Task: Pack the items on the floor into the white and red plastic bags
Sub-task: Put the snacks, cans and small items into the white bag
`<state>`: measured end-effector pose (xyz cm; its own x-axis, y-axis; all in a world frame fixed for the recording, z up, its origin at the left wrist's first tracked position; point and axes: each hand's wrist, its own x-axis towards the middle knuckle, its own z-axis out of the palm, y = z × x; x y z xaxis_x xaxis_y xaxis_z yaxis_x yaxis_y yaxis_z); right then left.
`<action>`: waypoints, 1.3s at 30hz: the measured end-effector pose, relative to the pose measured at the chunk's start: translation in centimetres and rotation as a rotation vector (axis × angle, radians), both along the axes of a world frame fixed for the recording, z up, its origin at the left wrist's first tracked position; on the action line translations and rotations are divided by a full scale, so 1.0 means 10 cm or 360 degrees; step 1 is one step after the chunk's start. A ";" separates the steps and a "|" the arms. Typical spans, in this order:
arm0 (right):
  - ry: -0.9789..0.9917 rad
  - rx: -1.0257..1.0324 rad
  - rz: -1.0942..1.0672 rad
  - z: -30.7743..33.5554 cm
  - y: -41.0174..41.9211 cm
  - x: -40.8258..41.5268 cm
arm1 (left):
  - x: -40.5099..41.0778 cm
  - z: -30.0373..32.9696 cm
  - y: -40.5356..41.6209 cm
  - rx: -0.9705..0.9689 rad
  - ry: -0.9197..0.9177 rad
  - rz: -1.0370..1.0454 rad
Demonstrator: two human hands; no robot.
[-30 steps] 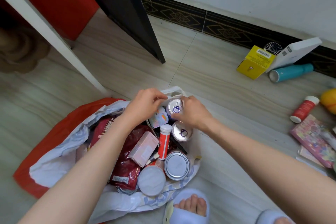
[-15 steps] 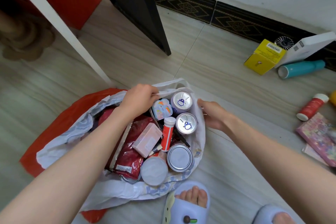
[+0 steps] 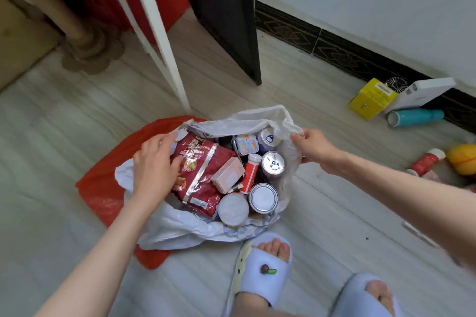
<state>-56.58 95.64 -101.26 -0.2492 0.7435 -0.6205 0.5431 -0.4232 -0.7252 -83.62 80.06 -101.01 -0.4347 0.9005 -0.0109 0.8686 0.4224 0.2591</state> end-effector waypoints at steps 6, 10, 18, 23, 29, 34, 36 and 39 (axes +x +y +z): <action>-0.0157 0.0238 -0.0283 0.03 -0.20 0.00 | -0.38 0.01 -0.47 -0.0426 0.0088 0.0395; -0.0230 0.0361 -0.0316 0.07 -0.27 0.02 | -0.49 0.08 -0.28 -0.0199 -0.0275 0.0394; -0.0457 0.0727 -0.0231 0.63 -0.41 0.08 | -0.41 0.49 -0.06 0.0308 -0.0465 0.0296; -0.0482 0.0863 -0.0224 1.03 -0.53 0.11 | -0.26 0.80 0.15 0.0456 -0.0462 0.0121; -0.0523 0.0859 -0.0419 1.18 -0.66 0.45 | -0.03 1.01 0.36 0.0524 -0.0534 -0.0075; -0.0627 0.0916 -0.0504 1.23 -0.61 0.74 | 0.30 0.96 0.81 0.0481 -0.0570 -0.0295; -0.0679 0.0916 -0.0479 1.20 -0.59 0.86 | 0.38 0.91 0.96 0.0459 -0.0554 -0.0331; -0.0721 0.0862 -0.0525 1.10 -0.56 1.00 | 0.47 0.81 1.13 0.0408 -0.0499 -0.0372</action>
<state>-46.53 90.04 -90.31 0.2286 0.9637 -0.1381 0.7434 -0.2644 -0.6144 -78.89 91.34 -92.91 -0.2308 0.9648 0.1263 0.7959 0.1125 0.5948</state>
